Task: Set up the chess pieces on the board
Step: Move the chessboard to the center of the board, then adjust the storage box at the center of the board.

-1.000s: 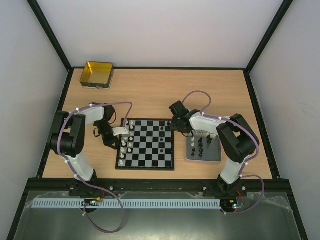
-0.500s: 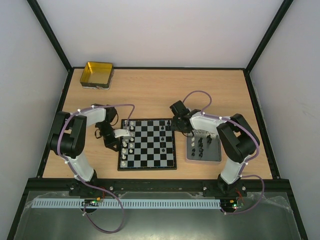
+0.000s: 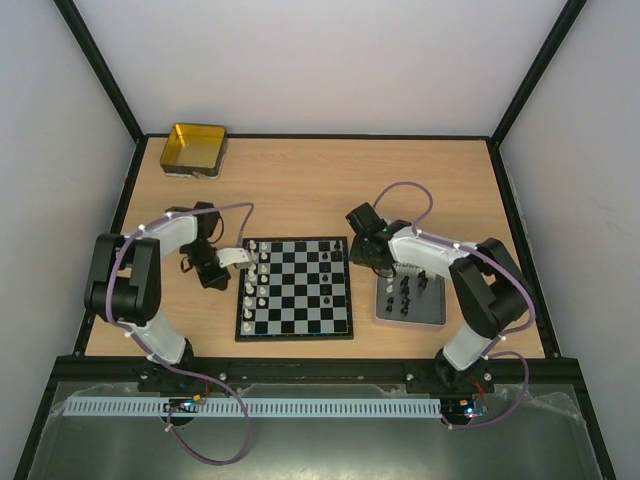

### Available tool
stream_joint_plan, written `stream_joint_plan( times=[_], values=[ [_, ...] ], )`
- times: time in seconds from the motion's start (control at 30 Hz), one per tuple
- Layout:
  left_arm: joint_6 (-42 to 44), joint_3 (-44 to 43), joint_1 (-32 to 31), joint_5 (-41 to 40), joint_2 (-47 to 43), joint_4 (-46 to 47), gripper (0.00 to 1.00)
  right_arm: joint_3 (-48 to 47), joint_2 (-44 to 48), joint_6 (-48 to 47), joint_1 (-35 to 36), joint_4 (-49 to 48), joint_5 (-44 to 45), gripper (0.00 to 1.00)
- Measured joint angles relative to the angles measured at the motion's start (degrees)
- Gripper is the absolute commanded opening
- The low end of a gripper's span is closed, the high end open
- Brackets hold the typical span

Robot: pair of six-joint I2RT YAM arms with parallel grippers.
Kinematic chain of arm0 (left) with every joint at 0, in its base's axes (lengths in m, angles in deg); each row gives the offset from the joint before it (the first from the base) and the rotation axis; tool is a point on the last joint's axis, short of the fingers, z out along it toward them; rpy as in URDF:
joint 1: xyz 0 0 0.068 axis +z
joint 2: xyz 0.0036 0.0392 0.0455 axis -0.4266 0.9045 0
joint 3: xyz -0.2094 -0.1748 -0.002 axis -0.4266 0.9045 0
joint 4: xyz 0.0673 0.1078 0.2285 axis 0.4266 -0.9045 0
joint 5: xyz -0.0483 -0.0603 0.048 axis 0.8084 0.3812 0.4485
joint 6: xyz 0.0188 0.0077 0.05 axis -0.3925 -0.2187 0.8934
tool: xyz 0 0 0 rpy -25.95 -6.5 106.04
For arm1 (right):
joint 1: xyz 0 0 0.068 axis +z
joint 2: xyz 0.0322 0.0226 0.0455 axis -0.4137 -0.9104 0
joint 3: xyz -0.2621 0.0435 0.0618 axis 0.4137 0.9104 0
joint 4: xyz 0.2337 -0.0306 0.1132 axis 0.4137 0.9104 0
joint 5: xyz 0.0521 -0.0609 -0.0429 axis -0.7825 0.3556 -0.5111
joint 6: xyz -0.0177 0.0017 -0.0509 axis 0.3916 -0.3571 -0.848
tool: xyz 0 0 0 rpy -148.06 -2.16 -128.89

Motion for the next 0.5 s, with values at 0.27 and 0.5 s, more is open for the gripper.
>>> stream_joint_plan(
  times=[0.27,0.5],
  values=[
    [-0.33,-1.53,3.52,-1.33,-8.00,-0.04,0.06,0.04,7.76,-0.94,-0.04,2.62,1.16,0.27],
    [-5.31,-5.33,5.92,2.19,-19.45,0.85,0.25,1.01,18.27,-2.34,0.74,4.79,3.43,0.44]
  ],
)
